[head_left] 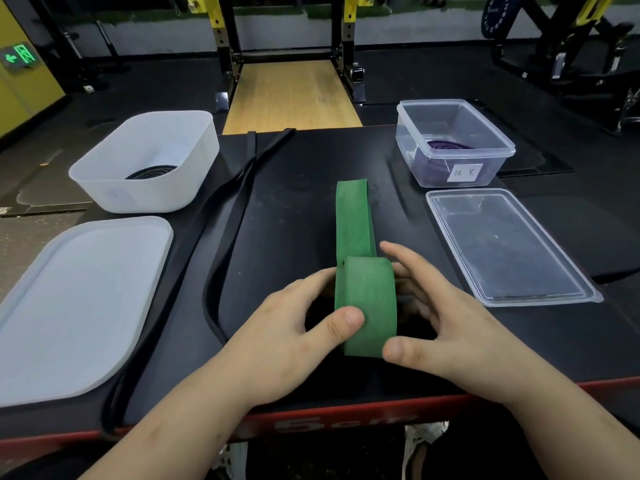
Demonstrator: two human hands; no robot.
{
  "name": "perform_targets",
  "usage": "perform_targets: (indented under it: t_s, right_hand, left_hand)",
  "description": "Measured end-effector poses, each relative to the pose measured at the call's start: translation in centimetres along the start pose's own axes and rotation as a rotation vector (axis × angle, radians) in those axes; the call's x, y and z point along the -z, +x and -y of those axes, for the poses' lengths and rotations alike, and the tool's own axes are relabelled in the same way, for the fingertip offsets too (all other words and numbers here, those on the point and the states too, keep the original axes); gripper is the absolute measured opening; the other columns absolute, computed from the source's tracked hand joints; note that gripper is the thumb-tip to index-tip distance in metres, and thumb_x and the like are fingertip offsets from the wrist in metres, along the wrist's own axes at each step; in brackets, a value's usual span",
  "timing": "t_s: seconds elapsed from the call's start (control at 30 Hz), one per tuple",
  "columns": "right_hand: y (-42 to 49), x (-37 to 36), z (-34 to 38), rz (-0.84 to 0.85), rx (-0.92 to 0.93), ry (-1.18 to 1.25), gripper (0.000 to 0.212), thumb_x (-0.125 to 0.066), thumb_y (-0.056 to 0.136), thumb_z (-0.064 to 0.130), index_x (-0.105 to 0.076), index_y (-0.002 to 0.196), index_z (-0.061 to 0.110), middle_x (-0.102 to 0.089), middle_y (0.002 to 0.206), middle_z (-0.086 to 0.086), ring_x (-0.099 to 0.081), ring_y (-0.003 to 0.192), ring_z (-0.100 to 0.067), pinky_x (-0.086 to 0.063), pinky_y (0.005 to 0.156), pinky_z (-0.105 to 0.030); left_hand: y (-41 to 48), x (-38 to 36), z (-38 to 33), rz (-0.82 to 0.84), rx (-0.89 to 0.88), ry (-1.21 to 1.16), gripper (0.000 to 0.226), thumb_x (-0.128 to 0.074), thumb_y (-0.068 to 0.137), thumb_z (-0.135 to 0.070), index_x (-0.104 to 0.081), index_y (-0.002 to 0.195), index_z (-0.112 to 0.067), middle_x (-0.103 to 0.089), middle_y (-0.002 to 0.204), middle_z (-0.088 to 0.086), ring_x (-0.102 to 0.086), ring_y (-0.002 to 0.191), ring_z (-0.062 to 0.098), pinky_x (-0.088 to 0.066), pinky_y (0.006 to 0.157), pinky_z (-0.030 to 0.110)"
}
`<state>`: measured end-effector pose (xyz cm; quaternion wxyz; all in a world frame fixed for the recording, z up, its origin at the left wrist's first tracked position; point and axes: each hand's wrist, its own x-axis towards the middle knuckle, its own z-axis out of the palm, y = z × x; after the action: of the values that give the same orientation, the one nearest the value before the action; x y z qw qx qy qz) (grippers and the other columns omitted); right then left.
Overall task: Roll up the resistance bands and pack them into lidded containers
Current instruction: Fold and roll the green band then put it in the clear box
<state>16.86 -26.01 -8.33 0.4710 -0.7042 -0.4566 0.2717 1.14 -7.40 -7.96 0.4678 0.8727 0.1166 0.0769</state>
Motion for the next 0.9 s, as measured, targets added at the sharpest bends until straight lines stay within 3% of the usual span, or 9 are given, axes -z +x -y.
perform_targets:
  t_s: [0.17, 0.33, 0.5, 0.63, 0.9]
  right_hand:
    - [0.7, 0.1, 0.2, -0.020, -0.022, -0.086, 0.088, -0.079, 0.070, 0.065, -0.038, 0.148, 0.058, -0.055, 0.146, 0.015, -0.052, 0.138, -0.008, -0.042, 0.114, -0.044]
    - [1.4, 0.2, 0.2, -0.040, -0.058, -0.134, 0.085, -0.068, 0.072, 0.074, -0.036, 0.149, 0.057, -0.054, 0.146, 0.020, -0.049, 0.138, -0.002, -0.041, 0.115, -0.040]
    - [1.5, 0.3, 0.2, -0.029, -0.062, -0.152, 0.096, -0.064, 0.069, 0.083, -0.026, 0.153, 0.060, -0.045, 0.150, 0.026, -0.041, 0.141, 0.006, -0.038, 0.118, -0.037]
    - [1.3, 0.4, 0.4, 0.032, -0.049, -0.138, 0.109, -0.079, 0.065, 0.075, -0.017, 0.154, 0.062, -0.043, 0.152, 0.026, -0.043, 0.141, 0.001, -0.040, 0.117, -0.039]
    - [0.7, 0.6, 0.8, 0.017, 0.001, -0.100, 0.087, -0.084, 0.069, 0.066, -0.044, 0.145, 0.051, -0.059, 0.143, 0.011, -0.058, 0.132, -0.011, -0.047, 0.110, -0.044]
  left_hand:
    - [-0.1, 0.2, -0.3, 0.016, -0.026, -0.039, 0.069, -0.051, 0.086, -0.077, -0.039, 0.149, -0.049, -0.055, 0.141, -0.030, -0.048, 0.135, -0.004, -0.041, 0.112, 0.035]
    - [-0.2, 0.0, 0.1, -0.034, -0.021, 0.032, 0.093, -0.073, 0.076, -0.071, -0.027, 0.153, -0.052, -0.037, 0.156, -0.026, -0.036, 0.145, 0.000, -0.036, 0.118, 0.040]
    - [0.0, 0.1, -0.4, -0.016, -0.045, 0.019, 0.084, -0.072, 0.080, -0.064, -0.021, 0.147, -0.065, -0.046, 0.145, -0.038, -0.039, 0.139, -0.010, -0.035, 0.116, 0.032]
    - [0.4, -0.1, -0.5, -0.043, -0.018, 0.020, 0.077, -0.070, 0.084, -0.059, -0.029, 0.148, -0.058, -0.053, 0.142, -0.031, -0.046, 0.136, -0.005, -0.040, 0.114, 0.037]
    - [-0.4, 0.0, -0.8, -0.057, -0.018, 0.026, 0.074, -0.074, 0.079, -0.061, -0.045, 0.145, -0.046, -0.060, 0.134, -0.030, -0.054, 0.128, -0.004, -0.045, 0.108, 0.034]
